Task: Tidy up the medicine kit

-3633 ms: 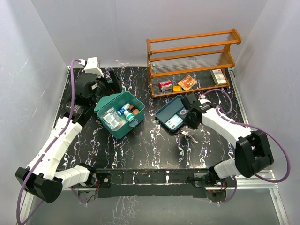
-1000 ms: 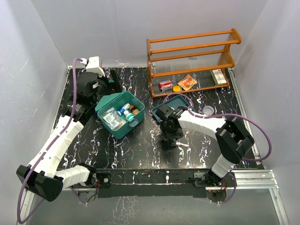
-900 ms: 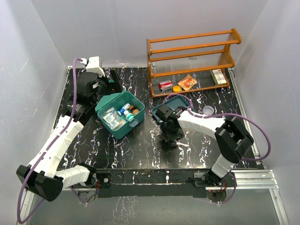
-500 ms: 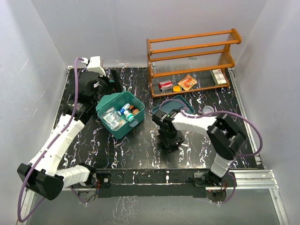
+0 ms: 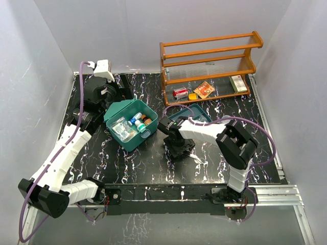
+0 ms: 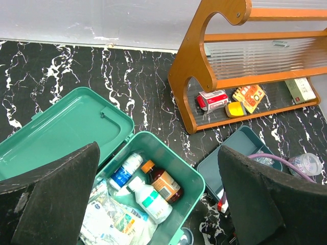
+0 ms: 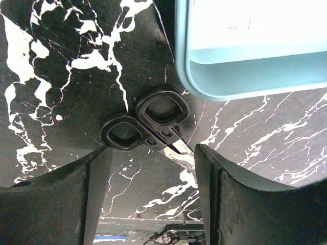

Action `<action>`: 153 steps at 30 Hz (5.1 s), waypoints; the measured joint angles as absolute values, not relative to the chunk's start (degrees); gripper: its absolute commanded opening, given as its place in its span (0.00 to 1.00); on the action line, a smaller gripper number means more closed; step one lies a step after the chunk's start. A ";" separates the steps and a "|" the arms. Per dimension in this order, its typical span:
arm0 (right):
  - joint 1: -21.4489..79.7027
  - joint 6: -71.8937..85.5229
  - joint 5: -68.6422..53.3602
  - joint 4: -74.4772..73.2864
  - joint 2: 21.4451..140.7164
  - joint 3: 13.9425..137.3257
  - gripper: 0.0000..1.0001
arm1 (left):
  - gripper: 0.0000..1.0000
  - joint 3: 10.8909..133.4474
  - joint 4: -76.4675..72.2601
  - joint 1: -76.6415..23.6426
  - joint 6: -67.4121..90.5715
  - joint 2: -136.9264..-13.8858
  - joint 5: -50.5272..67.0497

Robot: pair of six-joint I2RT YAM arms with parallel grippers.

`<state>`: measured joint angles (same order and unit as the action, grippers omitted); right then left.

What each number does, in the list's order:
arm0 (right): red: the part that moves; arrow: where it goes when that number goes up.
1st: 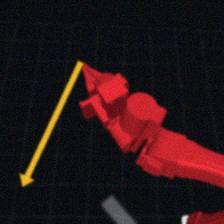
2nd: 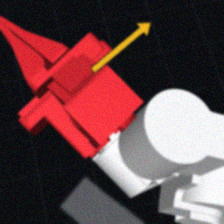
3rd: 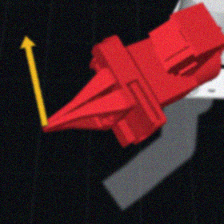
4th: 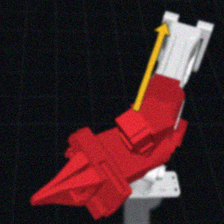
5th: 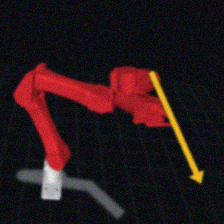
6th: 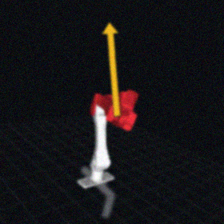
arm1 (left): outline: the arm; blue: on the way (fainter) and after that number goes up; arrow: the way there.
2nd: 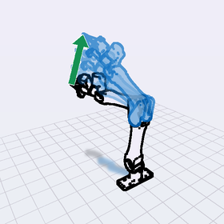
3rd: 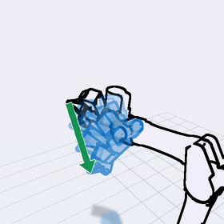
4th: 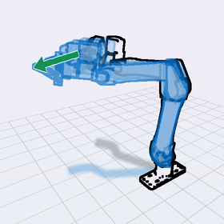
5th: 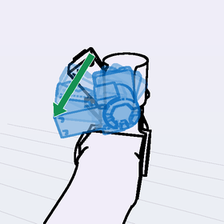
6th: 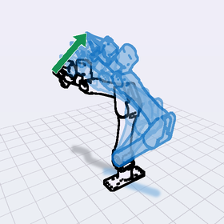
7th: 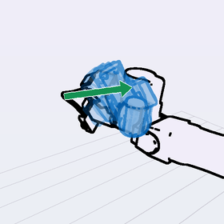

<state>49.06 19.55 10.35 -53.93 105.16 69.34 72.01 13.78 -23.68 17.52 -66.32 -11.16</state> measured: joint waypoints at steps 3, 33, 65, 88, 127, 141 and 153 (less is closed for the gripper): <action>48.93 19.07 10.28 -52.71 105.14 69.34 0.63 | 0.99 72.01 13.87 -23.68 17.52 -66.32 -11.16; 43.75 6.22 -6.33 -43.66 99.79 62.72 0.64 | 0.99 72.01 13.85 -23.68 17.52 -66.32 -11.11; 44.03 20.25 4.64 -41.87 100.25 62.67 0.36 | 0.99 72.01 13.72 -23.68 17.56 -66.35 -10.90; 39.07 16.27 -3.79 -39.46 90.50 59.75 0.54 | 0.99 72.01 13.74 -23.68 18.11 -66.26 -10.04; 45.93 4.64 -1.30 -41.36 104.42 67.85 0.42 | 0.99 72.01 13.93 -23.68 18.35 -66.11 -10.13; 46.52 5.72 0.93 -41.32 105.47 69.12 0.15 | 0.99 72.01 13.93 -23.68 18.02 -66.11 -10.13; 46.65 9.76 0.75 -36.18 98.15 66.04 0.16 | 0.99 72.01 13.93 -23.68 18.00 -66.08 -10.13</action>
